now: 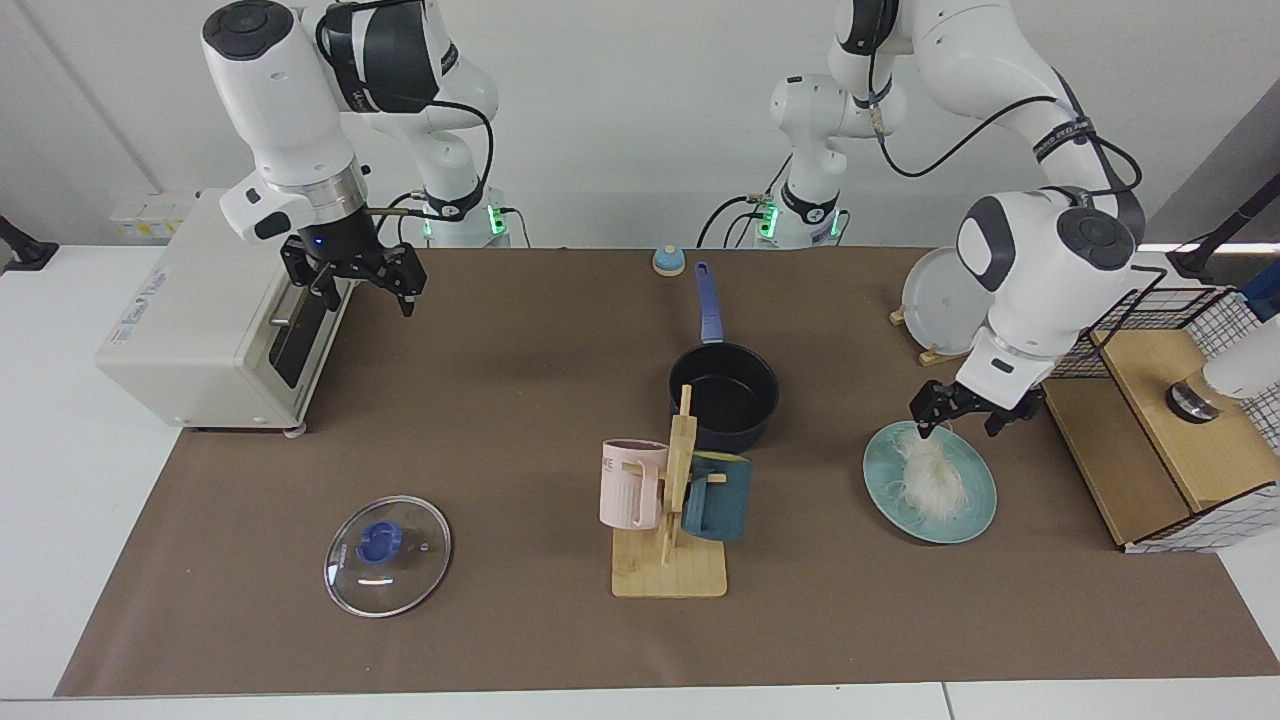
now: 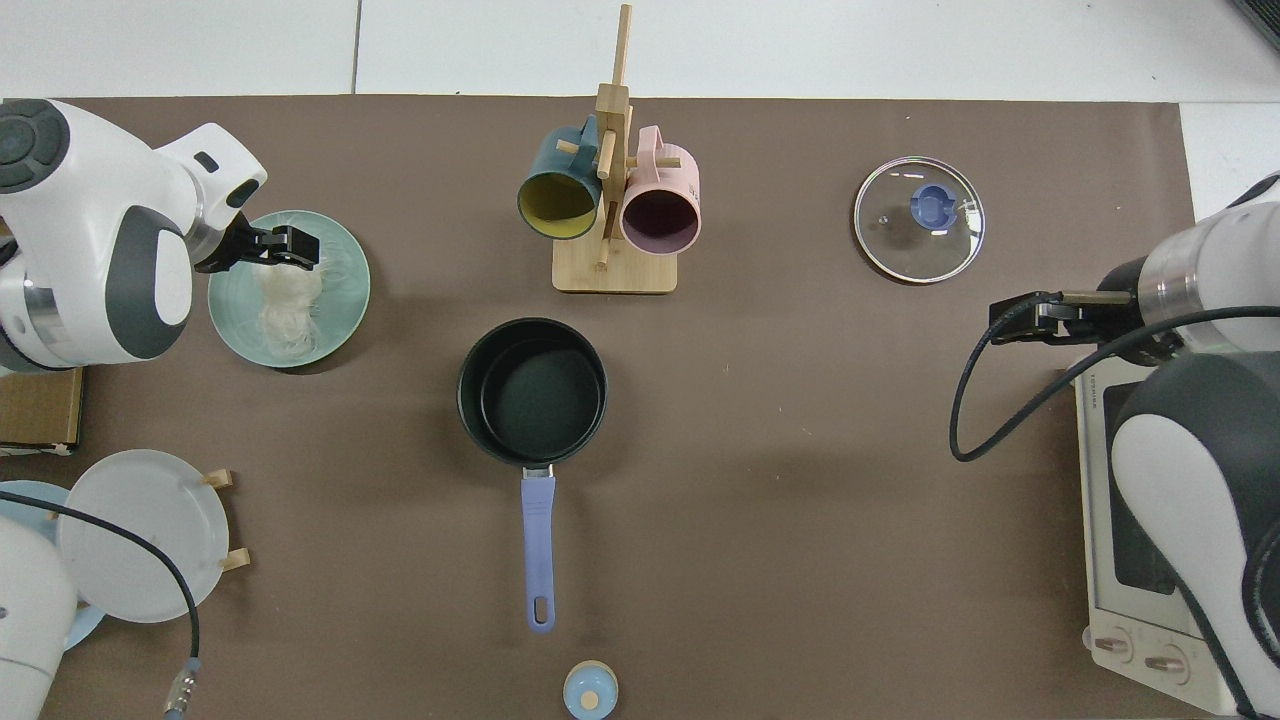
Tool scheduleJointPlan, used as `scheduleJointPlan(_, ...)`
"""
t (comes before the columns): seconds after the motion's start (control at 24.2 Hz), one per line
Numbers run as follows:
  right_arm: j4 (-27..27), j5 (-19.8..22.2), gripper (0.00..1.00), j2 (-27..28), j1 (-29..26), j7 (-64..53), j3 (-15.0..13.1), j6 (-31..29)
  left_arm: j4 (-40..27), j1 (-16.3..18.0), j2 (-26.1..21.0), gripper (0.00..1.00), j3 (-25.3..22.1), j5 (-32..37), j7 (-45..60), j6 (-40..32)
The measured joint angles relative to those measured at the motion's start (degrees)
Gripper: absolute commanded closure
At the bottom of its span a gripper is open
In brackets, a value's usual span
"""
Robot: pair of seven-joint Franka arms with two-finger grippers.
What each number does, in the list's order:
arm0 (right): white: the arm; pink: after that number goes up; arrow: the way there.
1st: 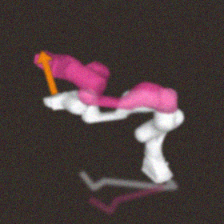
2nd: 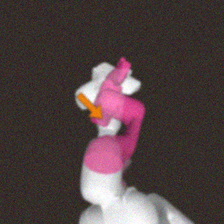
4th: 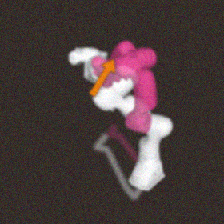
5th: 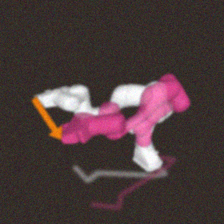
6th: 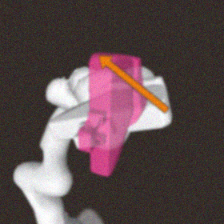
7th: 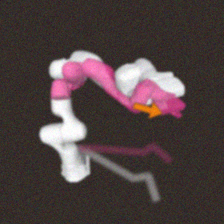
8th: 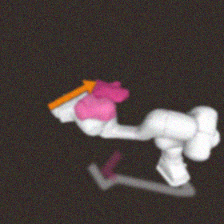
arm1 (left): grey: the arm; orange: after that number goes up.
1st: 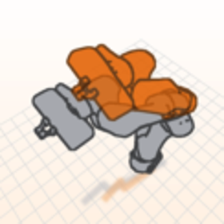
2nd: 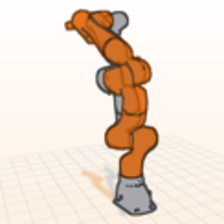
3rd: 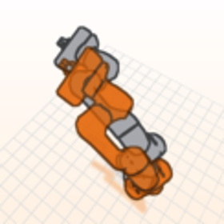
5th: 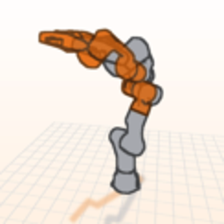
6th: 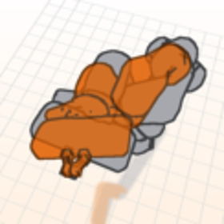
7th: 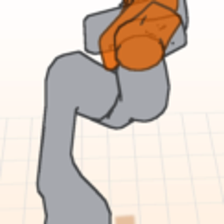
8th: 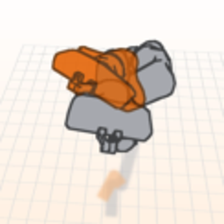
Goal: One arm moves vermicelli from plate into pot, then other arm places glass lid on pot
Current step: 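Lower the left gripper onto the vermicelli and close it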
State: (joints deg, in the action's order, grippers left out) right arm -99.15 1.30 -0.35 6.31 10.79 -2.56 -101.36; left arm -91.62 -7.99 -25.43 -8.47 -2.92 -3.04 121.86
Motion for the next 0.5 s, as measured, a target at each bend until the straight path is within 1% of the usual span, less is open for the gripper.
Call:
scheduleJointPlan(0.17, 0.0, 0.0, 0.00, 0.0, 0.0, 0.0, 0.0, 0.0, -1.8, 0.0, -1.1, 0.00, 0.1, -0.7, 0.0, 2.3)
scheduleJointPlan(0.5, 0.0, 0.0, 0.00, 0.0, 0.1, 0.0, 0.1, 0.0, -7.4, 0.0, -1.5, 0.00, 0.6, -1.8, 0.0, 7.6)
